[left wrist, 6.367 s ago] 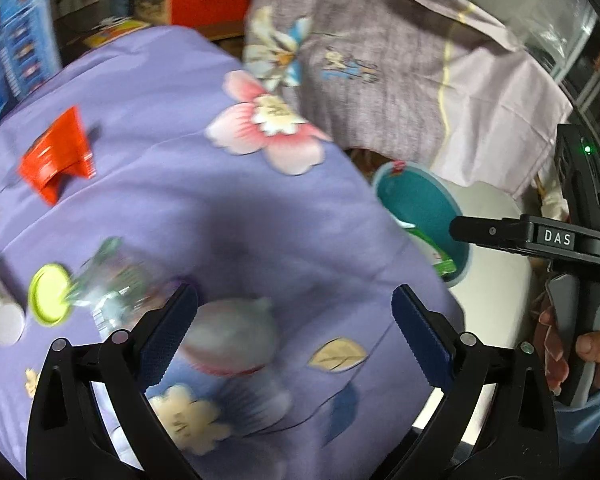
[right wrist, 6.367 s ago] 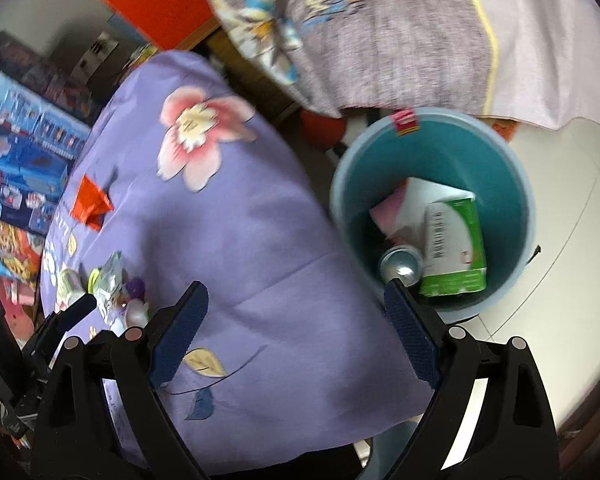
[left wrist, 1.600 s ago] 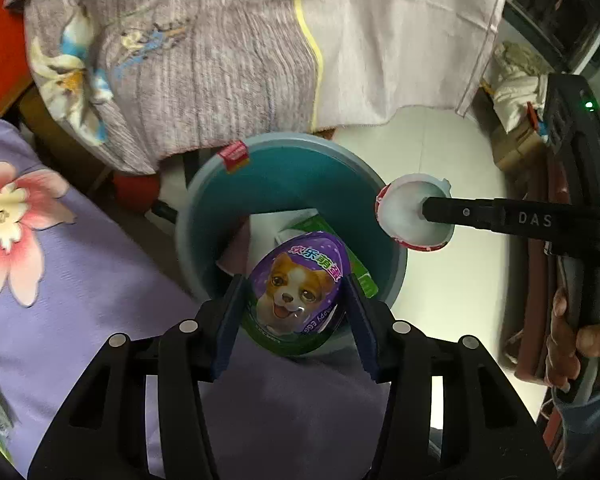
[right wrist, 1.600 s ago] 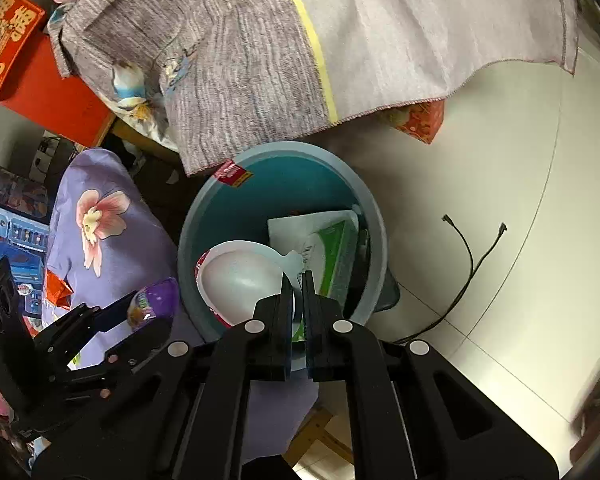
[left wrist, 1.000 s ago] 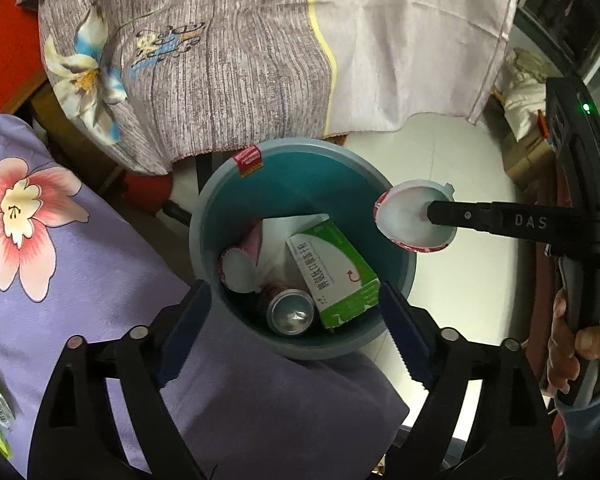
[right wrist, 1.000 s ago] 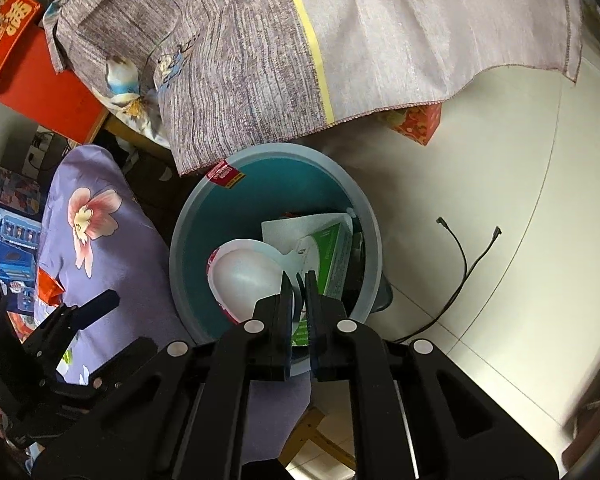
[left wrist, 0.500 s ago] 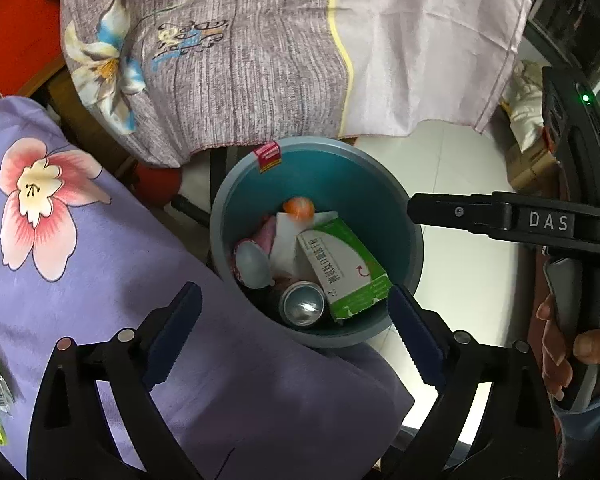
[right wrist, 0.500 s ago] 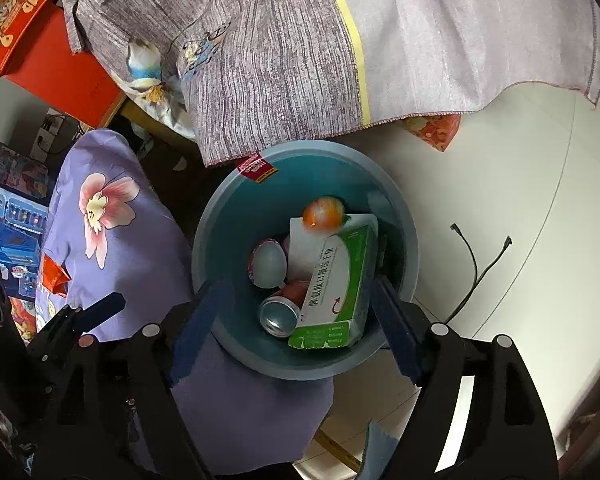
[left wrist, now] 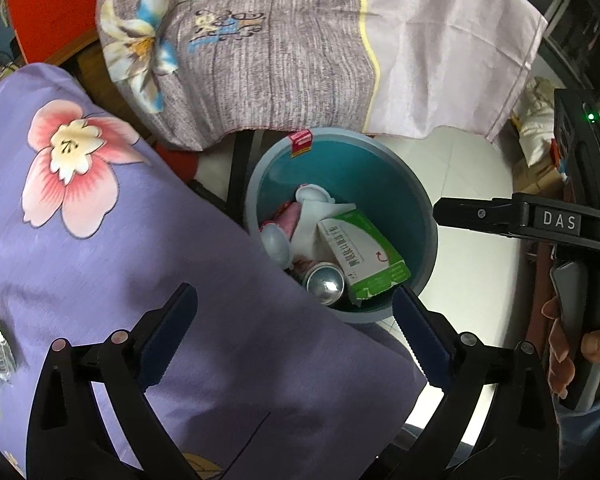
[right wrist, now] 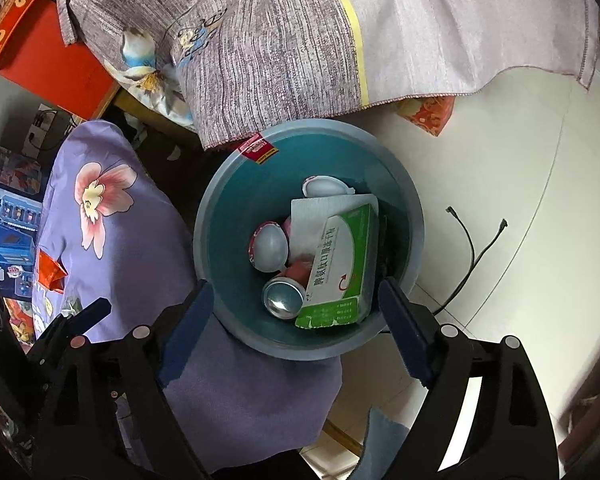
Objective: Collect trash
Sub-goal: 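Move both tools back from the bucket to the items on the table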
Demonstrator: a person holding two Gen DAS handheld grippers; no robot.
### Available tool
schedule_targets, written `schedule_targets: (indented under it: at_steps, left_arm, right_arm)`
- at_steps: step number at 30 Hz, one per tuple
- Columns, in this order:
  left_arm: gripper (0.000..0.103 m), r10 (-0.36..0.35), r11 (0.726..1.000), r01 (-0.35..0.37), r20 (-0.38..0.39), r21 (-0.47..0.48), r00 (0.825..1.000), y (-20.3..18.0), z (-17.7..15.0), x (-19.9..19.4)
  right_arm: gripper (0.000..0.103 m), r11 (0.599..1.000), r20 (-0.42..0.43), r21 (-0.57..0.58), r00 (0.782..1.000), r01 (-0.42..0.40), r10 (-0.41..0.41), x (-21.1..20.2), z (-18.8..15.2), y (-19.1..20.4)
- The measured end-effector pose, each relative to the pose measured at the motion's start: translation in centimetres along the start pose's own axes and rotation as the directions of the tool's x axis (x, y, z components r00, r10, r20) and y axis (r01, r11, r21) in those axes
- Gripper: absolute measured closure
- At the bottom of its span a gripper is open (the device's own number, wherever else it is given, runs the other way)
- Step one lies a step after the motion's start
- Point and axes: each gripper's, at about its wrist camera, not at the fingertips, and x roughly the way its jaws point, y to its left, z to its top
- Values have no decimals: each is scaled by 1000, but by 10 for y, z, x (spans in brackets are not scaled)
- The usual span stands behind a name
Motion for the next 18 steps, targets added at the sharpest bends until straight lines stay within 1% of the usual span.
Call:
schedule_targets:
  at_steps: [8,18]
  left_arm:
    - [5,19,999,-19,20,-36,1000,22,-18,-19]
    - [5,66,987,-58,49,-148,997,85,-55,-55]
  right_arm:
    - [22,999,-13,-41,1000,-4,3,2,-10,30]
    - [22,989,-55,-145,998,-33,25,15,-30,103]
